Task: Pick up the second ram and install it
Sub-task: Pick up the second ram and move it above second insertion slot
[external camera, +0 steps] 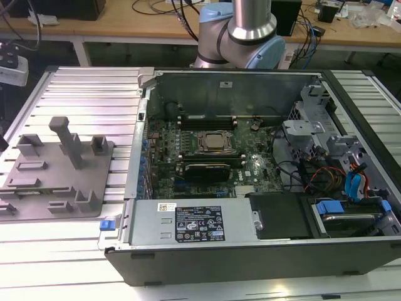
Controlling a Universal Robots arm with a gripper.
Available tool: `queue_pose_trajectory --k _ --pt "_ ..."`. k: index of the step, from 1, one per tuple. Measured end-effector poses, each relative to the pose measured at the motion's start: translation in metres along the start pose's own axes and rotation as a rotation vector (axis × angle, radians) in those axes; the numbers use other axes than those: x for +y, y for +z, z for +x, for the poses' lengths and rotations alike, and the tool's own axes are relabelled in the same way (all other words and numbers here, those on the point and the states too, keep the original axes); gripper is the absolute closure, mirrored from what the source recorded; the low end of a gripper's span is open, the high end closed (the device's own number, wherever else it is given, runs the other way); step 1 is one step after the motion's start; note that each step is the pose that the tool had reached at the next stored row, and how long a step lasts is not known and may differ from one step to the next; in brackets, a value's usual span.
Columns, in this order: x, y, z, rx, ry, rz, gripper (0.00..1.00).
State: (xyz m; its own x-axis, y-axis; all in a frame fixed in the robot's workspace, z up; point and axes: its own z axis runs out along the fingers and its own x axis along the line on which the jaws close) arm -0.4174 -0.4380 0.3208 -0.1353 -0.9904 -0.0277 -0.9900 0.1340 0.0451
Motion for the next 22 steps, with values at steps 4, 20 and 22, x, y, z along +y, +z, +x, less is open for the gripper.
queue_pose_trajectory --k 4,20,22 --pt "-0.0001 0.0048 0.0002 -0.0017 -0.005 0.0129 0.92" --pt "-0.0032 0.0494 0.0096 0.002 -0.115 0.0132 0.92" --pt "-0.0036 0.0552 0.0108 0.0022 -0.119 0.013 0.92"
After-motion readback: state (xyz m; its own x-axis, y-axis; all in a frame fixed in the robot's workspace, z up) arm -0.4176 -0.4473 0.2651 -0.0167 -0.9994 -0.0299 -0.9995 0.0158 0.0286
